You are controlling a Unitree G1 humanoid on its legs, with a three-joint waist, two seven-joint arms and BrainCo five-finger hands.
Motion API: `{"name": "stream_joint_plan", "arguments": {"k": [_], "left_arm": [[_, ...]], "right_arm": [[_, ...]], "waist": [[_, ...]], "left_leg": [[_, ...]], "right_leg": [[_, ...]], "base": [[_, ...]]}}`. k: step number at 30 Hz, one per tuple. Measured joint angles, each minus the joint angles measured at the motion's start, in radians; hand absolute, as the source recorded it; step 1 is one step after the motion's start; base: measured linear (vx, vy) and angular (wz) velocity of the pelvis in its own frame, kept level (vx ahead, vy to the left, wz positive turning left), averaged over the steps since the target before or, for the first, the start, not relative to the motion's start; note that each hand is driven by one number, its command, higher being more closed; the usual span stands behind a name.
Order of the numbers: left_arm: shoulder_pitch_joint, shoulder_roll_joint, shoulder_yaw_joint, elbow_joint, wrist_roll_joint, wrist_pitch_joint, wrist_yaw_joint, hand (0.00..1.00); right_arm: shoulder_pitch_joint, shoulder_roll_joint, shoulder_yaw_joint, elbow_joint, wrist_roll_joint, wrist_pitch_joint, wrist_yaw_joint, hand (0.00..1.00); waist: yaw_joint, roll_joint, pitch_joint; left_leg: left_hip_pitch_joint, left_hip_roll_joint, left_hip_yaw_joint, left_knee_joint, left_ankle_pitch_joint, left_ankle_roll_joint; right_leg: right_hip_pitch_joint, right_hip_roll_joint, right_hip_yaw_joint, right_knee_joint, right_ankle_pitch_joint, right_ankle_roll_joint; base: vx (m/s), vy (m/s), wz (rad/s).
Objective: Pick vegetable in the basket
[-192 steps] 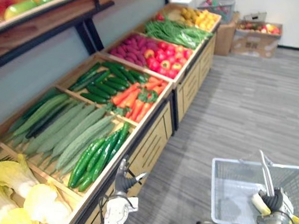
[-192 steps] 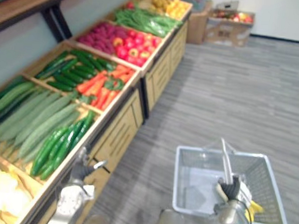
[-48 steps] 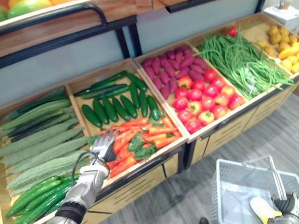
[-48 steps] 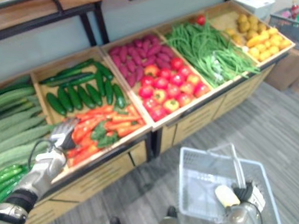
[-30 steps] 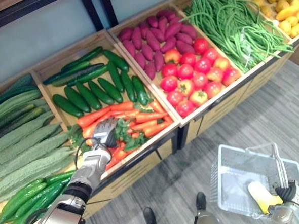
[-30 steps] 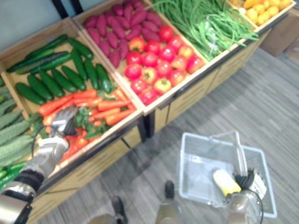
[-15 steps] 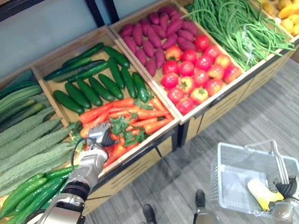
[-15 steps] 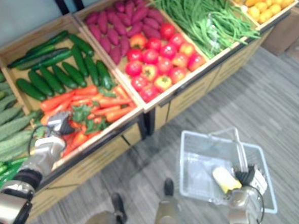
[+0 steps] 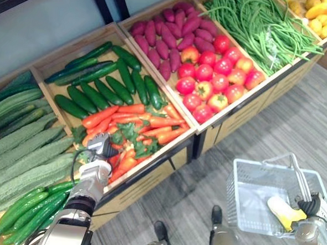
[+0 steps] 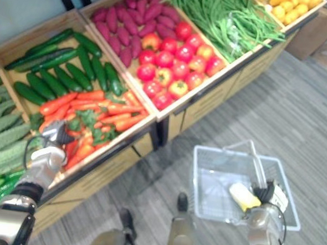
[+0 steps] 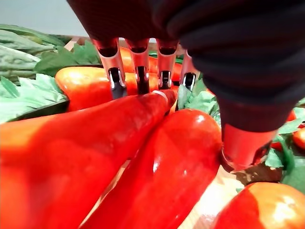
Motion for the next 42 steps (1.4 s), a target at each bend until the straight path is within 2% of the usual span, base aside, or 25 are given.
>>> {"name": "stream_joint_plan", "arguments": {"k": [4,5,9,12,15,17,22,31,35,42], "left_arm": [[0.002,0.0,0.017,-0.024,-0.037,0.008,-0.002,1.0],[0.017,0.005,0.03,-0.054,-0.038,0.021,-0.001,1.0],[0.06,0.032,0.032,-0.143,-0.038,0.028,-0.001,1.0],[0.09,0.055,0.045,-0.224,-0.038,0.025,0.0,1.0],[0.118,0.056,0.068,-0.286,-0.038,0.02,0.001,1.0],[0.129,0.061,0.069,-0.308,-0.038,0.017,0.002,1.0],[0.199,0.063,0.07,-0.388,-0.039,-0.004,0.001,1.0],[0.228,0.058,0.071,-0.455,-0.079,-0.008,0.017,1.0],[0.235,0.041,0.094,-0.48,-0.157,-0.016,0.029,1.0],[0.267,-0.016,0.164,-0.556,-0.277,-0.044,0.092,1.0]], "right_arm": [[0.001,0.0,0.0,0.0,-0.001,0.0,0.0,1.0],[0.004,0.0,0.0,0.0,-0.002,0.0,0.0,1.0],[0.012,0.003,0.0,0.0,-0.002,0.0,0.002,1.0],[0.026,0.004,0.0,-0.001,-0.005,0.0,0.003,1.0],[0.042,0.005,0.0,-0.011,-0.02,0.001,0.005,1.0],[0.05,0.012,0.0,-0.028,-0.021,0.002,0.007,1.0],[0.085,0.043,0.0,-0.04,-0.022,0.002,0.026,1.0],[0.091,0.064,0.0,-0.04,-0.023,0.003,0.029,1.0],[0.096,0.069,0.0,-0.042,-0.023,0.002,0.029,1.0],[0.124,0.073,0.0,-0.047,-0.023,0.002,0.029,1.0]], "waist": [[-0.001,-0.006,0.004],[0.0,-0.009,0.003],[0.004,-0.01,0.002],[0.008,-0.011,0.001],[0.026,-0.011,0.0],[0.027,-0.013,-0.005],[0.028,-0.017,-0.063],[0.028,-0.008,-0.079],[0.028,-0.005,-0.081],[0.028,0.016,-0.113]], "left_leg": [[-0.005,0.001,-0.014,0.0,0.005,0.0],[-0.005,0.002,-0.017,0.0,0.006,0.0],[-0.003,0.002,-0.026,0.0,0.009,0.002],[-0.002,0.003,-0.044,0.0,0.013,0.003],[0.013,0.003,-0.046,-0.001,0.014,0.004],[0.014,0.003,-0.056,-0.001,0.016,0.006],[0.012,0.003,-0.07,-0.003,0.016,0.006],[0.029,0.004,-0.071,-0.006,0.016,0.006],[0.03,0.004,-0.069,-0.006,0.016,0.006],[0.051,0.002,-0.069,-0.019,0.016,0.006]], "right_leg": [[0.002,-0.001,-0.012,0.001,-0.002,-0.002],[0.004,-0.001,-0.015,0.001,-0.002,-0.003],[0.013,-0.002,-0.023,0.0,-0.002,-0.003],[0.026,-0.004,-0.04,-0.001,-0.002,-0.004],[0.043,-0.004,-0.042,-0.004,-0.002,-0.004],[0.051,-0.005,-0.05,-0.009,-0.002,-0.004],[0.072,-0.005,-0.062,-0.04,0.003,0.0],[0.104,0.0,-0.065,-0.071,0.021,0.0],[0.107,0.001,-0.064,-0.079,0.028,0.0],[0.137,0.002,-0.067,-0.111,0.041,0.0]], "base": [[-0.01,-0.004,0.09],[-0.01,-0.004,0.05],[-0.01,0.002,0.08],[-0.01,-0.005,0.15],[-0.02,0.0,0.04],[-0.03,0.001,0.11],[0.0,0.003,0.08],[0.0,0.0,0.0],[0.0,0.0,0.0],[0.0,0.0,0.0]]}}
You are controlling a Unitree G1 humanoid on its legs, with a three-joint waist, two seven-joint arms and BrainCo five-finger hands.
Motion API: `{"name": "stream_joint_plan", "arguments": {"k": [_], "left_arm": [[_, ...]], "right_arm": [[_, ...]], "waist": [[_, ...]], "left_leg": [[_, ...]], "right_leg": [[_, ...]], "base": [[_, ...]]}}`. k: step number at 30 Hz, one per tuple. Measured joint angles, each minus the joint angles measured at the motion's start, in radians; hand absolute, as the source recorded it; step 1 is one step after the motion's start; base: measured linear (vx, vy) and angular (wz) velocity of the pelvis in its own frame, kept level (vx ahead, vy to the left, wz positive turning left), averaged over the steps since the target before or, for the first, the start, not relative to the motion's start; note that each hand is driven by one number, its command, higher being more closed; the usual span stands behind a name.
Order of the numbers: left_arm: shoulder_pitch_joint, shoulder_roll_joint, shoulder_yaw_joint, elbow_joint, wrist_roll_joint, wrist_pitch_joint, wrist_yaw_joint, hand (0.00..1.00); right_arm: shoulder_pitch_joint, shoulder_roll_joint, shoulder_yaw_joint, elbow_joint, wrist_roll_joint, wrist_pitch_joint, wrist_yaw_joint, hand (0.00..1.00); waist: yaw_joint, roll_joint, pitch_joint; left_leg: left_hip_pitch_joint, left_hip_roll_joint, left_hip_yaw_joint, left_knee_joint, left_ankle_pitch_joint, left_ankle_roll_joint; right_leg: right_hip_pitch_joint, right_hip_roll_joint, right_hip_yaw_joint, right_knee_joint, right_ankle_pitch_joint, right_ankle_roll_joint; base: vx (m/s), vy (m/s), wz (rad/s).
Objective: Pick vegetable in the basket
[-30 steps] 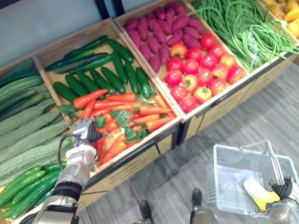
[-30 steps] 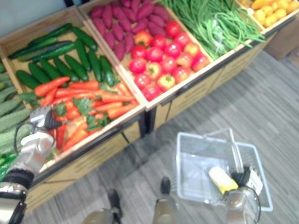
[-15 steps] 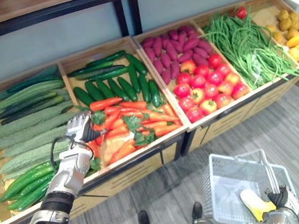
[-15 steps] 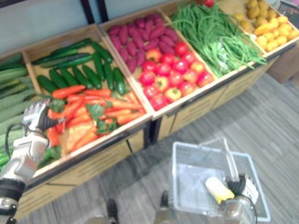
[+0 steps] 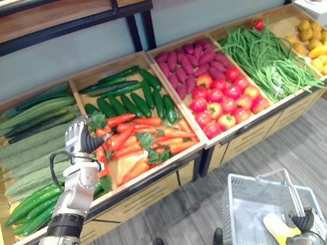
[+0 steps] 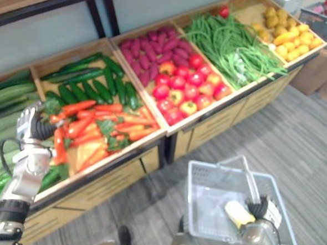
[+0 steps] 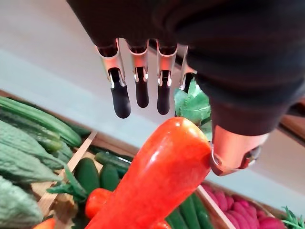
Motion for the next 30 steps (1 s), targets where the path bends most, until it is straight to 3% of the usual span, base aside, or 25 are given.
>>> {"name": "stream_joint_plan", "arguments": {"k": [4,12,25,30], "left_arm": [[0.006,-0.056,0.044,-0.047,-0.113,-0.018,0.01,1.0],[0.007,-0.106,0.065,-0.087,-0.227,-0.041,0.007,1.0],[0.008,-0.216,0.106,-0.099,-0.704,-0.113,-0.003,1.0],[0.019,-0.222,0.123,-0.099,-0.743,-0.113,-0.006,1.0]], "right_arm": [[0.003,0.016,-0.001,-0.001,0.0,0.0,0.0,1.0],[0.007,0.031,-0.002,-0.002,0.0,0.0,0.017,1.0],[0.022,0.032,0.0,-0.016,0.0,0.005,0.048,1.0],[0.023,0.032,0.016,-0.017,0.0,0.009,0.055,1.0]], "waist": [[0.003,0.0,-0.005],[0.006,-0.005,-0.016],[0.017,-0.014,-0.035],[0.021,-0.027,-0.042]], "left_leg": [[-0.001,0.001,0.0,0.0,0.0,0.0],[-0.001,0.001,0.001,0.0,0.0,0.0],[0.01,0.002,0.0,0.0,0.0,0.0],[0.011,0.001,-0.002,-0.001,0.0,0.0]], "right_leg": [[0.0,0.001,0.003,-0.002,0.001,0.0],[0.003,0.001,0.005,-0.005,0.005,-0.001],[0.019,0.004,0.005,-0.014,0.007,0.0],[0.019,0.003,0.002,-0.015,0.007,0.0]], "base": [[-0.01,-0.001,0.0],[0.0,0.0,0.0],[0.0,0.0,0.0],[0.0,0.0,0.0]]}}
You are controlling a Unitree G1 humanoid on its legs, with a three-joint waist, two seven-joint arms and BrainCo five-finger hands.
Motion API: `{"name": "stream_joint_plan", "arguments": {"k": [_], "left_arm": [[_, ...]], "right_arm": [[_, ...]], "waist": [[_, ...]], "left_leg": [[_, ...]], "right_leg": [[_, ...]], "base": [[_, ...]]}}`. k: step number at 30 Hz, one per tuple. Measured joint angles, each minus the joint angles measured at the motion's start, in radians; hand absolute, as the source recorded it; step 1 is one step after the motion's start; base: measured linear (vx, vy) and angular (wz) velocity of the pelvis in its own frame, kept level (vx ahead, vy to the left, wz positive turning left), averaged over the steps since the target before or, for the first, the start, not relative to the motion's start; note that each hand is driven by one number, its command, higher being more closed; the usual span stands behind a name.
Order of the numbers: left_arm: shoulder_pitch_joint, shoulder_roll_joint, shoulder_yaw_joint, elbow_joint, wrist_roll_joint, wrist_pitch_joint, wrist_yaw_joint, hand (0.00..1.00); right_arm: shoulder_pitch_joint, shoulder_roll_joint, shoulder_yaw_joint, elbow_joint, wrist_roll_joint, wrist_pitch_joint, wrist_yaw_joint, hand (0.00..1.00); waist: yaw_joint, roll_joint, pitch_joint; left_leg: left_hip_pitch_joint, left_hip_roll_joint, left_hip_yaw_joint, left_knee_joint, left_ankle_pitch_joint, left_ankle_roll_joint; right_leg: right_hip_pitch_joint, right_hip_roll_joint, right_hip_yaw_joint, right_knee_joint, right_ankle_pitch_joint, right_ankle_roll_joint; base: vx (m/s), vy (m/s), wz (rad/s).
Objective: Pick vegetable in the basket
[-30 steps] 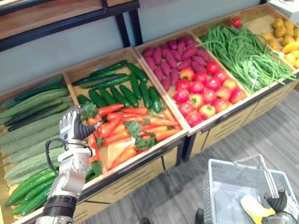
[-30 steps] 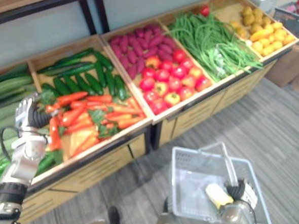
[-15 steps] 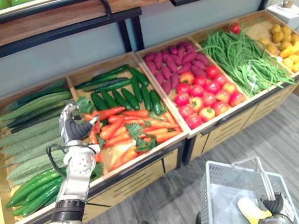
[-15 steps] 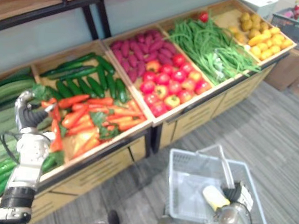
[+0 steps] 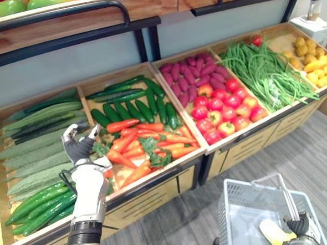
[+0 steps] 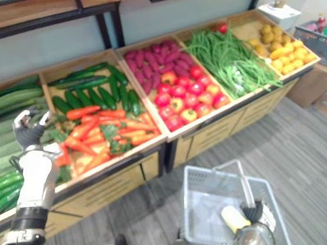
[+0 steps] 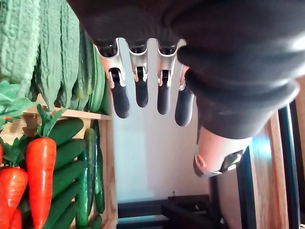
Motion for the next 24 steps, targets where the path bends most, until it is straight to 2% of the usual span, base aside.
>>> {"name": "stream_joint_plan", "arguments": {"k": [6,7,9,10,13,14,16,19,21,24], "left_arm": [[0.028,0.0,0.016,0.001,-0.039,0.0,-0.018,1.0],[0.028,0.0,0.016,0.001,-0.038,0.001,-0.019,0.0],[0.028,0.0,0.016,0.004,-0.003,0.008,-0.027,0.0],[0.029,0.001,0.016,0.004,0.052,0.024,-0.029,0.0],[0.034,0.028,0.014,0.005,0.313,0.083,-0.031,0.0],[0.034,0.04,0.012,0.006,0.344,0.09,-0.031,0.0],[0.038,0.116,-0.023,0.021,0.512,0.112,-0.031,0.0],[0.039,0.239,-0.101,0.039,0.732,0.112,-0.04,0.0],[0.038,0.283,-0.146,0.062,0.849,0.108,-0.042,0.0],[0.038,0.335,-0.231,0.1,0.949,0.1,-0.054,0.0]], "right_arm": [[0.0,0.0,0.023,0.0,0.0,0.006,0.004,1.0],[0.0,0.0,0.023,0.0,0.0,0.006,0.005,1.0],[0.0,0.0,0.023,0.0,0.0,0.006,0.005,1.0],[0.001,0.0,0.023,0.0,0.0,0.006,0.006,1.0],[-0.001,0.0,0.023,0.0,0.0,0.005,0.006,1.0],[-0.001,0.0,0.023,0.0,0.0,0.005,0.006,1.0],[-0.001,0.0,0.023,0.0,0.0,-0.002,0.005,1.0],[0.0,-0.005,0.023,0.0,0.0,-0.019,-0.003,1.0],[0.0,-0.007,0.024,-0.001,0.0,-0.031,-0.015,1.0],[0.0,-0.019,0.029,-0.002,0.0,-0.043,-0.021,1.0]], "waist": [[0.0,-0.001,-0.001],[0.0,-0.002,-0.001],[-0.001,-0.002,-0.001],[-0.002,-0.002,-0.001],[-0.001,-0.003,-0.001],[-0.001,-0.003,-0.001],[-0.001,-0.003,-0.001],[-0.001,-0.002,-0.001],[-0.001,-0.002,-0.001],[-0.001,-0.002,-0.002]], "left_leg": [[0.0,-0.004,-0.006,-0.002,0.0,0.0],[0.0,-0.004,-0.008,-0.002,0.0,0.0],[0.001,-0.004,-0.016,-0.002,0.0,0.0],[0.001,-0.004,-0.021,-0.002,0.0,0.0],[0.001,-0.004,-0.022,-0.004,0.0,0.0],[0.001,-0.004,-0.022,-0.004,0.0,0.0],[0.001,-0.004,-0.022,-0.007,0.0,0.0],[0.002,-0.005,-0.022,-0.007,0.0,0.0],[0.002,-0.005,-0.02,-0.007,0.0,0.0],[0.003,-0.005,-0.018,-0.007,0.0,0.0]], "right_leg": [[0.003,-0.003,-0.007,-0.003,0.0,0.001],[0.005,-0.004,-0.009,-0.005,0.0,0.001],[0.013,-0.004,-0.017,-0.01,0.001,0.001],[0.019,-0.004,-0.024,-0.016,0.001,0.002],[0.02,-0.003,-0.026,-0.018,0.001,0.002],[0.02,-0.003,-0.027,-0.018,0.001,0.002],[0.02,-0.003,-0.027,-0.019,0.001,0.002],[0.02,-0.004,-0.027,-0.019,0.001,0.002],[0.02,-0.004,-0.026,-0.019,0.002,0.002],[0.02,-0.004,-0.024,-0.019,0.002,0.002]], "base": [[0.0,0.0,0.01],[0.0,-0.004,0.08],[0.0,-0.006,0.11],[0.0,-0.006,0.1],[0.0,-0.002,0.02],[0.0,0.0,0.0],[0.0,0.0,0.0],[0.0,0.0,0.0],[0.0,0.0,0.0],[0.0,0.0,0.0]]}}
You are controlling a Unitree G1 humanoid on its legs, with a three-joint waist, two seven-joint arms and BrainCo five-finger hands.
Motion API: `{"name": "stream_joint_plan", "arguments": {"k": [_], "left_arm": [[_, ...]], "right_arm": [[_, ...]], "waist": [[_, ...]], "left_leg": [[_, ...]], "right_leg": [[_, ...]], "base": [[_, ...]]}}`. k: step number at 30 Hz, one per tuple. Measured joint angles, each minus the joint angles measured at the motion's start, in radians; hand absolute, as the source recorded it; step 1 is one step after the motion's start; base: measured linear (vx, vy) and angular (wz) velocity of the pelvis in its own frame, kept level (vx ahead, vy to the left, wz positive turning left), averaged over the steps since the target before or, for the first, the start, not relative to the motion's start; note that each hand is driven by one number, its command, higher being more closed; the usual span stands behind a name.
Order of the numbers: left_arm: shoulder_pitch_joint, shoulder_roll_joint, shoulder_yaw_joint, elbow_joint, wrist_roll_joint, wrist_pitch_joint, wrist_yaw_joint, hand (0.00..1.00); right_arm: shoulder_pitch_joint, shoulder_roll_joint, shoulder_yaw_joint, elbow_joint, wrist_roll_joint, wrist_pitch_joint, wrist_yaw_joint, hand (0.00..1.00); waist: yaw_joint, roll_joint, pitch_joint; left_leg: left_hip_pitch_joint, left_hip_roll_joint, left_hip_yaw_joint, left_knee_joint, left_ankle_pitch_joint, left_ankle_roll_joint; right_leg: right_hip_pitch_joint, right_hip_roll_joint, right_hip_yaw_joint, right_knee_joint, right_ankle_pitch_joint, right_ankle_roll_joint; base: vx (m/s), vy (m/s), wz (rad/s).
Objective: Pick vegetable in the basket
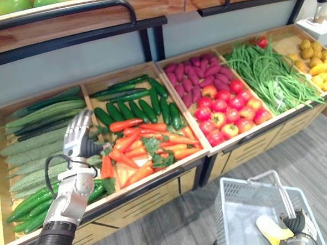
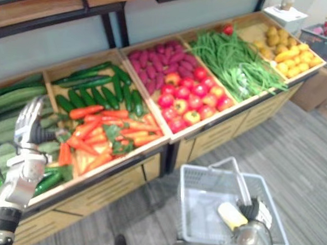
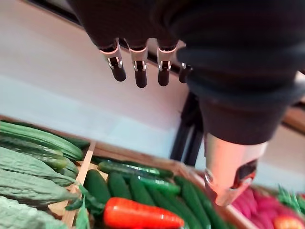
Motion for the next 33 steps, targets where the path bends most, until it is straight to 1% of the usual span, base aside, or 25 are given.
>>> {"name": "stream_joint_plan", "arguments": {"k": [1,3,4,5,10,13,15,20,22,23,27,31,33], "left_arm": [[-0.001,0.018,-0.04,0.013,0.042,-0.013,-0.013,0.0],[-0.002,0.033,-0.101,0.026,0.106,-0.039,-0.031,0.0],[-0.002,0.033,-0.117,0.028,0.12,-0.044,-0.033,0.0],[-0.006,0.035,-0.149,0.04,0.134,-0.058,-0.042,0.0],[-0.015,0.035,-0.293,0.071,0.153,-0.105,-0.093,0.0],[-0.019,0.034,-0.329,0.101,0.163,-0.114,-0.097,0.0],[-0.02,0.034,-0.354,0.128,0.164,-0.113,-0.097,0.0],[-0.054,0.032,-0.395,0.201,0.215,-0.099,-0.097,0.0],[-0.076,0.031,-0.397,0.237,0.253,-0.085,-0.096,0.0],[-0.089,0.031,-0.397,0.246,0.27,-0.063,-0.096,0.0],[-0.13,0.031,-0.389,0.289,0.291,-0.029,-0.092,0.0],[-0.15,0.032,-0.359,0.299,0.292,-0.012,-0.089,0.0],[-0.156,0.032,-0.324,0.3,0.291,-0.006,-0.089,0.0]], "right_arm": [[0.002,-0.008,0.004,-0.002,0.0,-0.01,-0.001,1.0],[0.007,-0.009,0.01,-0.01,0.0,-0.013,-0.02,1.0],[0.009,-0.009,0.013,-0.012,0.0,-0.014,-0.022,1.0],[0.012,-0.009,0.022,-0.014,0.0,-0.016,-0.025,1.0],[0.038,-0.009,0.035,-0.053,0.0,-0.02,-0.029,1.0],[0.039,-0.009,0.035,-0.055,0.0,-0.02,-0.029,1.0],[0.039,-0.009,0.035,-0.058,0.001,-0.02,-0.029,1.0],[0.038,-0.009,0.034,-0.082,0.001,-0.02,-0.03,1.0],[0.038,-0.009,0.033,-0.087,0.001,-0.02,-0.032,1.0],[0.038,-0.009,0.03,-0.088,0.001,-0.02,-0.038,1.0],[0.026,-0.012,0.028,-0.088,0.001,-0.019,-0.04,1.0],[0.024,-0.029,0.028,-0.088,0.001,-0.019,-0.04,1.0],[0.023,-0.029,0.018,-0.088,0.001,-0.019,-0.04,1.0]], "waist": [[0.001,0.0,0.0],[0.003,0.0,0.0],[0.003,0.001,0.0],[0.005,0.001,-0.001],[0.003,0.006,-0.004],[0.004,0.008,-0.005],[0.004,0.01,-0.004],[0.006,0.012,-0.004],[0.005,0.013,-0.003],[0.005,0.014,-0.003],[0.006,0.02,0.003],[0.005,0.026,0.01],[0.005,0.029,0.016]], "left_leg": [[0.001,0.0,0.001,0.0,0.0,0.0],[0.001,0.001,0.004,0.0,0.0,0.0],[0.002,0.001,0.006,0.0,0.0,0.0],[0.003,0.002,0.014,0.0,0.0,0.0],[0.006,0.006,0.024,0.0,-0.002,-0.002],[0.0,0.009,0.027,0.0,-0.002,-0.003],[-0.004,0.009,0.042,0.0,-0.002,-0.003],[-0.021,0.007,0.05,0.0,-0.001,-0.002],[-0.026,0.007,0.05,0.0,-0.001,-0.002],[-0.03,0.007,0.051,0.0,-0.001,-0.002],[-0.044,0.005,0.053,0.0,-0.001,-0.002],[-0.045,0.004,0.052,0.0,-0.001,-0.002],[-0.047,0.004,0.051,0.0,-0.001,-0.002]], "right_leg": [[0.0,0.0,0.001,0.001,0.0,0.0],[-0.001,0.0,0.004,0.001,0.0,0.0],[-0.001,0.0,0.006,0.002,0.0,0.0],[-0.004,0.001,0.012,0.002,0.0,0.0],[-0.007,0.002,0.021,0.003,0.0,0.001],[-0.016,0.003,0.024,0.005,0.0,0.001],[-0.026,0.003,0.031,0.007,0.0,0.001],[-0.056,0.001,0.042,0.021,-0.001,0.001],[-0.061,0.0,0.043,0.023,0.0,0.001],[-0.066,0.0,0.044,0.026,-0.001,0.001],[-0.09,-0.001,0.049,0.038,-0.001,0.001],[-0.091,-0.002,0.049,0.039,-0.001,0.001],[-0.093,-0.001,0.048,0.041,-0.002,0.0]], "base": [[0.0,0.0,0.0],[-0.02,-0.004,-0.03],[-0.01,-0.002,-0.08],[-0.01,-0.002,-0.12],[-0.01,-0.008,-0.06],[-0.01,-0.008,-0.03],[-0.02,-0.004,-0.09],[-0.01,-0.003,-0.06],[0.0,0.0,0.0],[0.0,0.0,0.0],[0.0,0.0,-0.03],[0.0,0.0,0.0],[-0.02,-0.002,0.01]]}}
